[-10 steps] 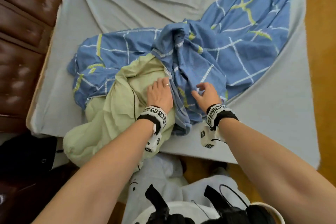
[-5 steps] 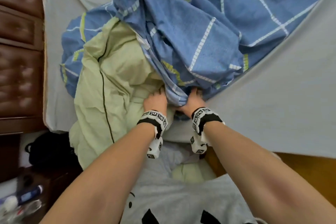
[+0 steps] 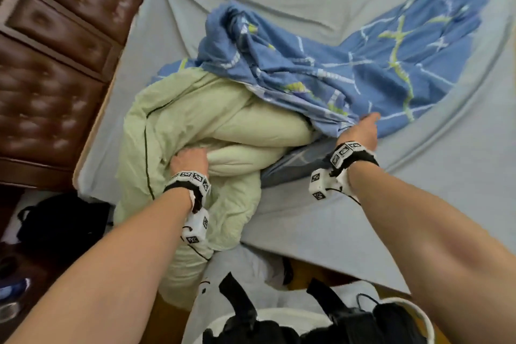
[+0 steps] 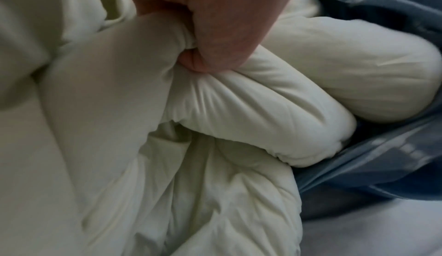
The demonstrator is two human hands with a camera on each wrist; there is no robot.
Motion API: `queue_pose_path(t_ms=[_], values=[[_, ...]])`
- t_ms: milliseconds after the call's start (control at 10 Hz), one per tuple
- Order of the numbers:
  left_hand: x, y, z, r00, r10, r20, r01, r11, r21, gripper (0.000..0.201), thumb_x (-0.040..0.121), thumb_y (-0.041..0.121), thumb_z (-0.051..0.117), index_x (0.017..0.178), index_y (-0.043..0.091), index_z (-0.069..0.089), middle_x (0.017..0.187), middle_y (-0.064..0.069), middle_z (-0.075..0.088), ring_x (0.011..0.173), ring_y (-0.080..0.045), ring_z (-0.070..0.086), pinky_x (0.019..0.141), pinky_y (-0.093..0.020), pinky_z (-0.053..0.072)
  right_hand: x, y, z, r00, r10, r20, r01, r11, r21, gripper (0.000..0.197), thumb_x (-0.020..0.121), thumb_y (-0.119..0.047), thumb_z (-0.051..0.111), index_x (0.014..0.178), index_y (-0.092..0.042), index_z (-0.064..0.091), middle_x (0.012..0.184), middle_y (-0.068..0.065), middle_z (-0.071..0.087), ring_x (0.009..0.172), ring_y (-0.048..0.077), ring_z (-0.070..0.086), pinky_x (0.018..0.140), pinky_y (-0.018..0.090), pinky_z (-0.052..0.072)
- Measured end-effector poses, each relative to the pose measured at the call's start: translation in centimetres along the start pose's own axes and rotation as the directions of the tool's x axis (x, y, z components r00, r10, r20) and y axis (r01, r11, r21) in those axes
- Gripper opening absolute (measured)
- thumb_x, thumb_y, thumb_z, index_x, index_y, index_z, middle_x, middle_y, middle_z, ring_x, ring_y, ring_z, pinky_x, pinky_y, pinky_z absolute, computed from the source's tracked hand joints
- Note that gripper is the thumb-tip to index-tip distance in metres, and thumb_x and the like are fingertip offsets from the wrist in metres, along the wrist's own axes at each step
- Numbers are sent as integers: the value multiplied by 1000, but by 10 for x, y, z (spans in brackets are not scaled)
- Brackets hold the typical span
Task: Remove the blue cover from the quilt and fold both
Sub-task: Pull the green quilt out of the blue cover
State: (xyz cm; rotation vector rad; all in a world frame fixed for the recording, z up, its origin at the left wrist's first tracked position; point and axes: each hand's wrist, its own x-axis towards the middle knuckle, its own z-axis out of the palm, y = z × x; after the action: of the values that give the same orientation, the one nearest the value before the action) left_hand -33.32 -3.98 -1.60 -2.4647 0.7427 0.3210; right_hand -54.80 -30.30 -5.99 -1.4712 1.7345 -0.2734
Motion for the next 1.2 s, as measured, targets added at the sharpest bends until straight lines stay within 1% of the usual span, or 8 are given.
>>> queue_pose_path(t_ms=[200, 300, 400, 600, 800, 900, 1000, 1200], values=[[10, 20, 10, 999, 15, 34, -14, 999, -32, 34, 90, 16, 51, 124, 20, 57, 121, -8, 60, 113, -27, 58, 86, -39, 47, 12, -12, 35, 988, -19, 156, 37, 993, -116, 50, 91, -16, 51, 136, -8, 31, 127, 22, 56, 113, 38, 57, 93, 44, 45], [9, 41, 14, 995, 76, 63, -71, 994, -83, 46, 88, 18, 58, 132, 18, 47, 127, -11, 56, 116, -29, 55, 92, -42, 46, -2, 8, 63, 932, -40, 361, 28, 999, 41, 90, 81, -15, 69, 152, -13, 13, 132, 12, 51, 111, 26, 54, 100, 39, 44], [10, 62, 15, 978, 193, 84, -178, 971, -158, 67, 80, 24, 69, 140, 20, 39, 133, -11, 48, 121, -30, 49, 96, -43, 45, -14, 28, 72, 938, -114, 329, 86, 991, 101, 102, 77, -11, 77, 155, -13, 12, 154, 7, 30, 139, 23, 34, 111, 31, 29], [8, 103, -16, 907, 351, -233, -393, 904, -167, 74, 75, 39, 67, 141, 25, 37, 140, -6, 39, 126, -25, 39, 99, -38, 37, -17, 46, 55, 965, -142, 220, 180, 970, -163, 66, 82, -30, 73, 137, -18, 39, 141, 13, 34, 119, 38, 50, 96, 41, 43], [46, 134, -24, 905, 417, -79, -415, 909, 41, 89, 72, 55, 70, 146, 25, 31, 143, -7, 42, 134, -27, 34, 111, -50, 24, 5, 11, 65, 889, -270, 371, 369, 901, -229, 90, 76, -42, 78, 147, -29, 23, 147, 10, 35, 125, 34, 48, 101, 48, 44], [55, 151, -3, 893, 449, -19, -440, 883, 166, 34, 86, 30, 53, 120, 29, 60, 119, 1, 62, 128, -24, 40, 112, -56, 14, 21, 23, 94, 900, -201, 387, 340, 879, -335, 86, 79, -41, 74, 147, -27, 23, 146, 16, 40, 125, 40, 49, 98, 52, 47], [46, 149, 14, 888, 447, 112, -459, 877, 140, 17, 85, 25, 54, 98, 28, 65, 101, 7, 67, 124, -20, 45, 111, -60, 12, 25, 37, 112, 949, -128, 289, 220, 923, -315, 44, 90, -29, 57, 131, -17, 48, 128, 20, 58, 116, 41, 57, 96, 47, 49], [10, 91, 23, 850, 460, 256, -494, 865, 88, 9, 85, 25, 46, 79, 25, 53, 104, 3, 70, 106, -19, 61, 106, -46, 27, 42, -7, 57, 996, -83, 25, 86, 989, -124, 50, 97, -11, 43, 140, 8, 28, 144, 24, 34, 130, 39, 38, 104, 45, 33]])
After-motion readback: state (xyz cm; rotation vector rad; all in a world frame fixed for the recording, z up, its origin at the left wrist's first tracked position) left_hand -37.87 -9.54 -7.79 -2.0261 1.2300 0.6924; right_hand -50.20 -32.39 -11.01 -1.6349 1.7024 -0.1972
